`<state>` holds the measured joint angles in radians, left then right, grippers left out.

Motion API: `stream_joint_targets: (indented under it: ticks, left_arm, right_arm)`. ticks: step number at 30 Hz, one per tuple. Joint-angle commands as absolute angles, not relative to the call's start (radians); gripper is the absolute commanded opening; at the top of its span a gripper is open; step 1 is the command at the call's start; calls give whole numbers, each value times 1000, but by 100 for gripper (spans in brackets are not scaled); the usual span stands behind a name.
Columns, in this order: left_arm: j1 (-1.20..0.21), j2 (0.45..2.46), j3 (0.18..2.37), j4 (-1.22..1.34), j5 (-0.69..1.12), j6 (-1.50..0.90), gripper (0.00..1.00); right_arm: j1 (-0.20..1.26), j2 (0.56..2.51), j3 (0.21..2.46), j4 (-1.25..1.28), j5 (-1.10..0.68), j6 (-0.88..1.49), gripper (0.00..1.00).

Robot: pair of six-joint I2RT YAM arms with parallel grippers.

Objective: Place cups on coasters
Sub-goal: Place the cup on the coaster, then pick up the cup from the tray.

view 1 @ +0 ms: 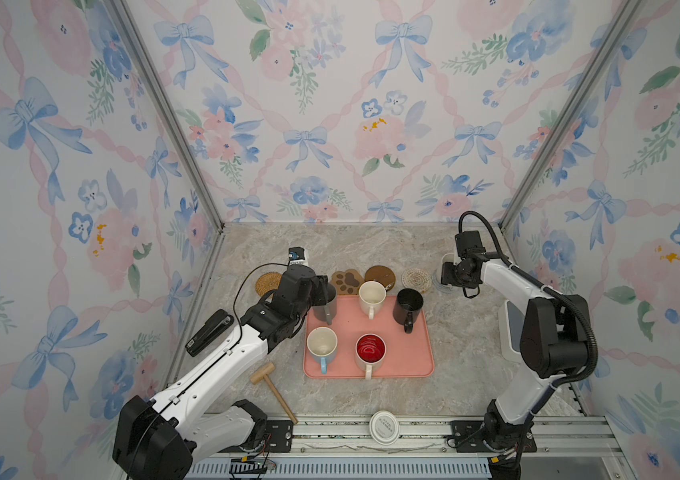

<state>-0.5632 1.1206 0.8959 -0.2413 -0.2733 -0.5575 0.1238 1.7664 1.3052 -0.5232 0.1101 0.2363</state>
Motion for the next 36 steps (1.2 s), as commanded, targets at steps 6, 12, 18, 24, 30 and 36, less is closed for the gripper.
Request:
stream_joint_targets:
  ticks: [6,12,18,24,30,36]
  left_arm:
    - [-568,1091,875,-243,-281,-555,51]
    - [-568,1092,871,-244,-228,-544,54]
    - [-570,1113,874,-276,-132,-541,58]
    - [-578,1161,913,-414,-156,-575,59]
    - [-589,1180,916,-468,-136,-614,56]
    - [-600,1215,918,-487,-129,-635,54]
  right_arm:
    - [178,1567,1295,-561,156,247,66]
    - [263,1443,1260,-581,207,260,70]
    - [373,1352,1218,-606,262,290,71]
    - [452,1282,1163,-608,294,331,72]
    - [476,1248,1117,-605,311,358,72]
    - [478,1226,1079,-588,311,363,72]
